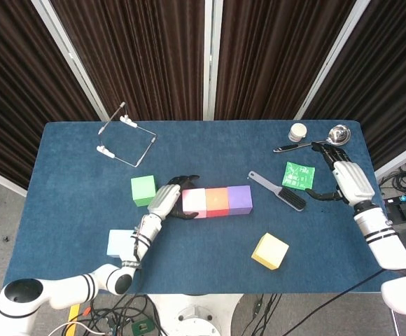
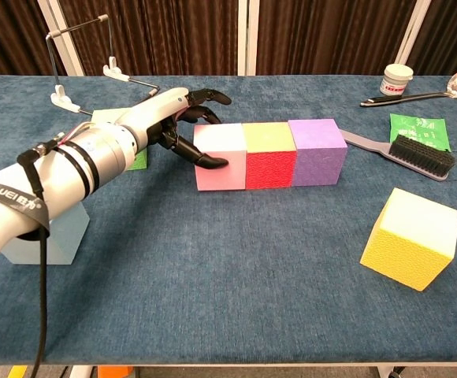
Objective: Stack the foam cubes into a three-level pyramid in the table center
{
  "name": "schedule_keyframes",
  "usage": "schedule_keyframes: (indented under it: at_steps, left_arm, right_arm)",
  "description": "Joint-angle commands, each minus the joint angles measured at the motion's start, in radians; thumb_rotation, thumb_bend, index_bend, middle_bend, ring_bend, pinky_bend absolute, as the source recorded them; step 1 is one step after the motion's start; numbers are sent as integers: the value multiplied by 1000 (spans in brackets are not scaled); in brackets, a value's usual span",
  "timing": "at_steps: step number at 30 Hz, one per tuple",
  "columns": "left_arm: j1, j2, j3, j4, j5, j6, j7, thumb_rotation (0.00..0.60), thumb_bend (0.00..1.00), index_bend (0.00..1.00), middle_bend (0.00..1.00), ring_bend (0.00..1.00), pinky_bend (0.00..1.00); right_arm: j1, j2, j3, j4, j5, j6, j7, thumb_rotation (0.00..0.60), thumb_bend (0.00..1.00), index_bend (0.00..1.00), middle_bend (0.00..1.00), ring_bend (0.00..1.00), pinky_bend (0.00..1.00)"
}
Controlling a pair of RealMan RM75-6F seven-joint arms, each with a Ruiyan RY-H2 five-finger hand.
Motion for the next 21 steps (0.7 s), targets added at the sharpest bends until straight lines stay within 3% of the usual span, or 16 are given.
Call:
schedule_keyframes:
  at_steps: [1,21]
  left_arm:
    - [1,-1,0,0,2,1,-3,600,205,131,241,90,96]
    - [19,12,23,-42,42,29,-11,600,191,128,184,87,95]
  right_arm:
    - [0,1,0,0,0,0,0,600,132,0,124,0,0]
    - [1,0,-3,-1,2,-3,-10,600,132,0,123,0,0]
